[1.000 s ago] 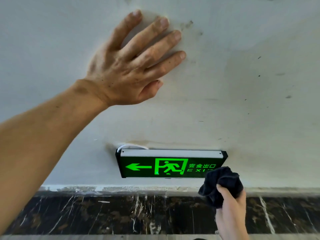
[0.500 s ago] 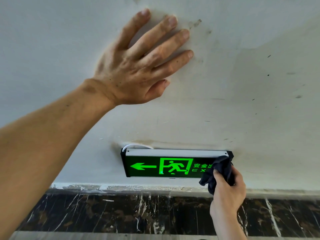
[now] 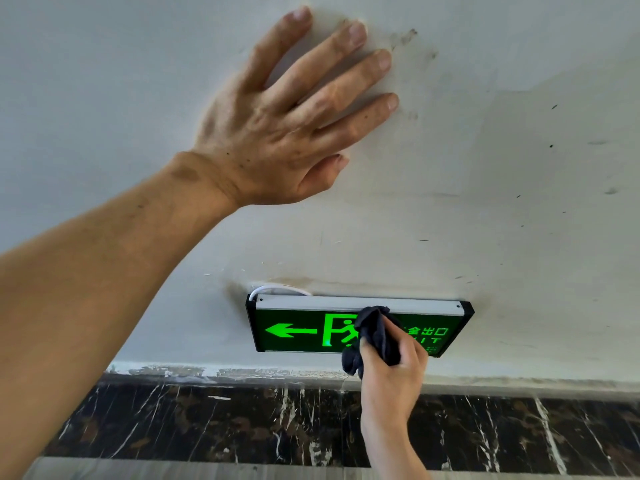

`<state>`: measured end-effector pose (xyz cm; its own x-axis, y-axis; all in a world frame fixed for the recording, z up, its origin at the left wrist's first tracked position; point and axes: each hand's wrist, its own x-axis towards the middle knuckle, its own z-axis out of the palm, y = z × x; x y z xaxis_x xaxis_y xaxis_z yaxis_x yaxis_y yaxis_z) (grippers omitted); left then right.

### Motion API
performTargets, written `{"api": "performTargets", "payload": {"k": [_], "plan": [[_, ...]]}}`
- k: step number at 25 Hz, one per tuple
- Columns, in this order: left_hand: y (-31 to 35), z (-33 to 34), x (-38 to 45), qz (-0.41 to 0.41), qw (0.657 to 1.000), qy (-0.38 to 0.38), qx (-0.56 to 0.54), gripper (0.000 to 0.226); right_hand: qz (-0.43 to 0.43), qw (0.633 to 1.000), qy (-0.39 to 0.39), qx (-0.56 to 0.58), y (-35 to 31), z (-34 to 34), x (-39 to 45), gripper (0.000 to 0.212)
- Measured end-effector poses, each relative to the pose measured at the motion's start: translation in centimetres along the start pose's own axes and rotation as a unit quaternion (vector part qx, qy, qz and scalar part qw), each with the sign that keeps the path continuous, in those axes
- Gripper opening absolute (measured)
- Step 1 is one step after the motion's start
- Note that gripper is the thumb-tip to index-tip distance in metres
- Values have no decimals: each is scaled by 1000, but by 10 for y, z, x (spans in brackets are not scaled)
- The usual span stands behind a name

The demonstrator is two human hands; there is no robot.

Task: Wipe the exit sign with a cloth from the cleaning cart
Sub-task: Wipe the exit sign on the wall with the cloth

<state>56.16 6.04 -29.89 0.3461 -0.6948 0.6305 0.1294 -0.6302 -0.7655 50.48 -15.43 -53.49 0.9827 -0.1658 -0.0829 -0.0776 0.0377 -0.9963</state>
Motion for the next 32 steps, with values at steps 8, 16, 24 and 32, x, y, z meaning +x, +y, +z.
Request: {"api": "performTargets", "payload": {"k": [8,16,24,32], "plan": [[1,0,0,-5,1000,3,-5,61,2,992,-112,-55,-11,47,-37,50],[1,-1,0,-6,1000,-3,-10,62,46,981,-185,-42,-11,95,-71,36],[0,-2,-1,-4,1000,-3,0,62,37,964,-261,-22,-16,64,-63,34],[1,-4,0,-6,1000,-3,-13,64,77,987,127,54,9,-73,4,53]]}}
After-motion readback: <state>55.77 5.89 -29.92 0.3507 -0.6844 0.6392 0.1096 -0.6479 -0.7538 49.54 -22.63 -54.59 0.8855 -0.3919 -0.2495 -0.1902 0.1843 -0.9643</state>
